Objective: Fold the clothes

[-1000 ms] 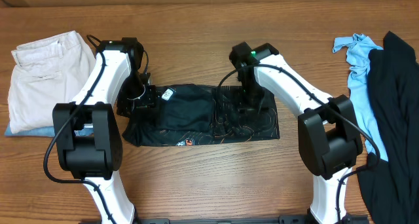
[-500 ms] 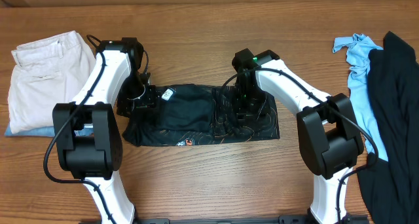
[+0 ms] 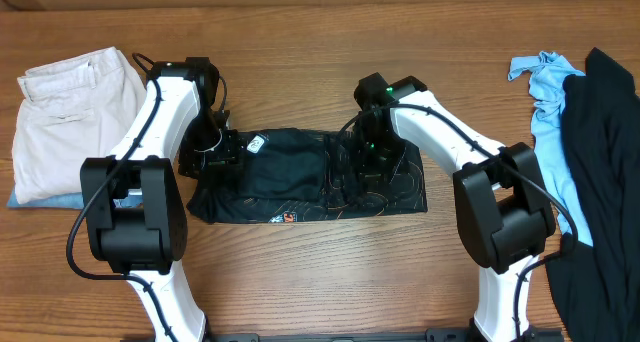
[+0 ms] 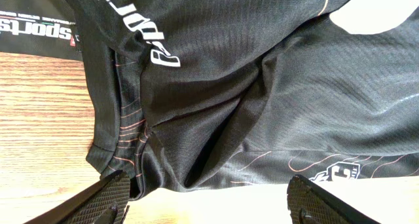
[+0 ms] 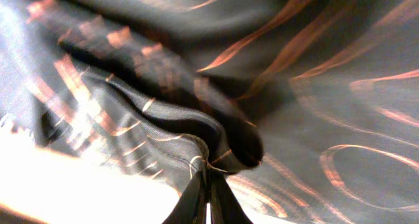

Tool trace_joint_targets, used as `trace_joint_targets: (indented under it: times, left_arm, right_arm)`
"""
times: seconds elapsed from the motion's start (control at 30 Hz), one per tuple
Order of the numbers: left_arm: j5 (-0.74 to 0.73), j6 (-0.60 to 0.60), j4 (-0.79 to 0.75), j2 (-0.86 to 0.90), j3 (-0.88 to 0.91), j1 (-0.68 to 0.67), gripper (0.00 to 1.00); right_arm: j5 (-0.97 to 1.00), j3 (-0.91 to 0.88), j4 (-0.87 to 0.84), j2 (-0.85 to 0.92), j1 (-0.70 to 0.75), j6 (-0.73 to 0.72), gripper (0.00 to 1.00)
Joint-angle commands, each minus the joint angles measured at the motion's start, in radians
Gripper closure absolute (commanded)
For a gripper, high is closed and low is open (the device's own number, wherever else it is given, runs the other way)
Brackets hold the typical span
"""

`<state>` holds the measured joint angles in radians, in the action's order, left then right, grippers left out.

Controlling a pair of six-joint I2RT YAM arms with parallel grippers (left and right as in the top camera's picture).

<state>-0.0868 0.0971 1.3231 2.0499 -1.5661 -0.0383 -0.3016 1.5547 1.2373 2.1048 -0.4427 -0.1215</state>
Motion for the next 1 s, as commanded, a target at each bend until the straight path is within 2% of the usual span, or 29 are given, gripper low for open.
trace_joint_targets:
  times: [0.0, 0.03, 0.07, 0.1, 0.13, 0.23, 0.3, 0.33, 0.5, 0.7, 0.97]
  left_arm:
    - [-0.017, -0.004, -0.004, 0.009, -0.020, 0.006, 0.20]
    - [-0.018, -0.004, -0.008, 0.009, -0.020, 0.006, 0.21]
    - [-0.018, -0.004, -0.009, 0.009, -0.020, 0.006, 0.20]
    - [-0.018, -0.004, -0.009, 0.009, -0.020, 0.006, 0.20]
    - [-0.018, -0.004, -0.008, 0.009, -0.020, 0.006, 0.20]
    - [-0.018, -0.004, -0.007, 0.009, -0.020, 0.006, 0.20]
    - [-0.018, -0.004, -0.008, 0.009, -0.020, 0.006, 0.20]
    - [-0.018, -0.004, -0.008, 0.009, -0.020, 0.006, 0.20]
    - [-0.018, -0.004, -0.007, 0.009, -0.020, 0.006, 0.20]
    - [-0.018, -0.003, -0.008, 0.009, -0.020, 0.006, 0.20]
    - [-0.018, -0.004, -0.008, 0.009, -0.020, 0.006, 0.20]
  right_arm:
    - [-0.168, -0.005, 0.025, -0.002, -0.059, 0.211, 0.96]
    - [-0.171, -0.005, 0.031, -0.002, -0.098, 0.278, 0.87]
    - [-0.170, -0.005, 0.034, -0.002, -0.118, 0.309, 0.71]
    - [-0.164, -0.005, 0.035, -0.002, -0.132, 0.323, 0.63]
    - [-0.151, -0.005, 0.035, -0.002, -0.142, 0.328, 0.62]
    - [-0.124, -0.004, 0.035, -0.002, -0.152, 0.328, 0.62]
    - [-0.087, -0.003, 0.035, -0.002, -0.145, 0.318, 0.69]
    - [-0.069, -0.002, 0.035, -0.003, -0.138, 0.297, 0.69]
    - [0.043, 0.052, 0.039, -0.039, -0.083, 0.193, 0.69]
    - [0.063, 0.087, -0.004, -0.135, -0.009, 0.138, 0.66]
    - [0.066, 0.051, 0.005, -0.067, -0.001, 0.135, 0.72]
